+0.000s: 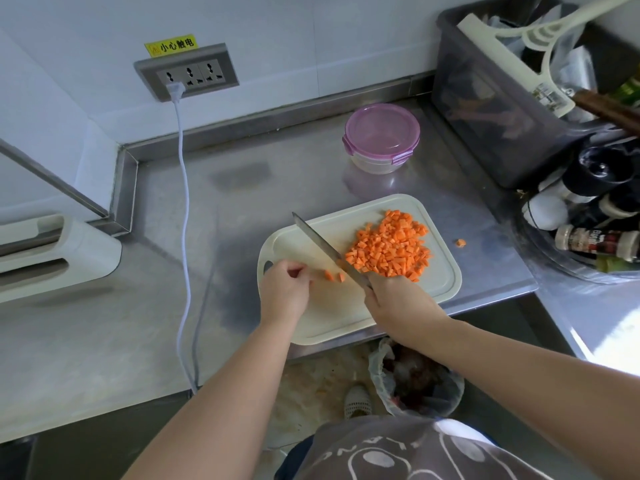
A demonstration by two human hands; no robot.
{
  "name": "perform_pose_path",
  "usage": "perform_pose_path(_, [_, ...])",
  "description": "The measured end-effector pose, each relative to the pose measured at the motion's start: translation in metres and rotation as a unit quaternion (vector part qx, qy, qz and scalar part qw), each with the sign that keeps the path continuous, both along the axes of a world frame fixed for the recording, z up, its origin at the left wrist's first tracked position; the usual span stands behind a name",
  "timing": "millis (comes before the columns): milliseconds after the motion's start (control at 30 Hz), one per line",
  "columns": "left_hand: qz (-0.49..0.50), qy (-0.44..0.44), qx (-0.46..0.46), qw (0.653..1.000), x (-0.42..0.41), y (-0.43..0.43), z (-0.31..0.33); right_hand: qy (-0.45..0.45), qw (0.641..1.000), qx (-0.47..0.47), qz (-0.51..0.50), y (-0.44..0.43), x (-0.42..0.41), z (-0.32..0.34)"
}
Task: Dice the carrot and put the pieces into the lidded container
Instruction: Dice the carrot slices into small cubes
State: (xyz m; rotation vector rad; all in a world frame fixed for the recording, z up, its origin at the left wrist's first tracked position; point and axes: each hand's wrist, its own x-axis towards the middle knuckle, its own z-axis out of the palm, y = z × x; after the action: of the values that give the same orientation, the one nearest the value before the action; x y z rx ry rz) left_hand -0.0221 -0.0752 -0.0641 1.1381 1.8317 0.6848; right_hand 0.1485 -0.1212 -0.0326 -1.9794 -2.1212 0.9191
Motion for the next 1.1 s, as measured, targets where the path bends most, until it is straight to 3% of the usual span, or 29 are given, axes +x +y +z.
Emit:
perform_pose_path(100, [0.068, -0.018, 0.048, 0.996, -0.019, 0.003, 0.010, -0.036, 0.997, 0.044, 0.048, -0.004, 0.015, -0.001])
perform_pose_path(200, [0.141, -0.037, 0.102, 0.984, -0.036, 0.010, 0.023, -0.101, 0.975, 0.151, 0.127, -0.011, 0.033, -0.006])
perform_pose_path(267, [0.121, 0.001, 0.137, 0.983, -0.044, 0.014, 0.032, -0.135, 0.956, 0.198, 0.166, -0.015, 0.041, -0.012])
perform_pose_path(367, [-0.116, 0.071, 0.150, 0.979, -0.036, 0.016, 0.042, -0.159, 0.933, 0.242, 0.215, -0.015, 0.048, -0.018])
perform_pose_path(467, [-0.381, 0.163, 0.112, 0.903, -0.014, 0.013, 0.038, -0.159, 0.919, 0.260, 0.250, -0.012, 0.047, -0.022])
perform_pose_path(533, [-0.440, 0.211, 0.085, 0.869, -0.003, 0.011, 0.030, -0.156, 0.917, 0.259, 0.259, -0.010, 0.045, -0.022])
perform_pose_path(833, [-0.458, 0.183, 0.045, 0.869, 0.001, 0.006, 0.013, -0.167, 0.909, 0.260, 0.281, -0.011, 0.046, -0.017])
perform_pose_path(1000, [-0.345, 0.201, 0.086, 0.913, -0.016, 0.013, 0.008, -0.148, 0.916, 0.254, 0.275, -0.016, 0.071, -0.011])
perform_pose_path(1100, [-0.305, 0.215, 0.083, 0.924, -0.028, 0.014, 0.004, -0.134, 0.938, 0.238, 0.215, -0.020, 0.095, -0.012])
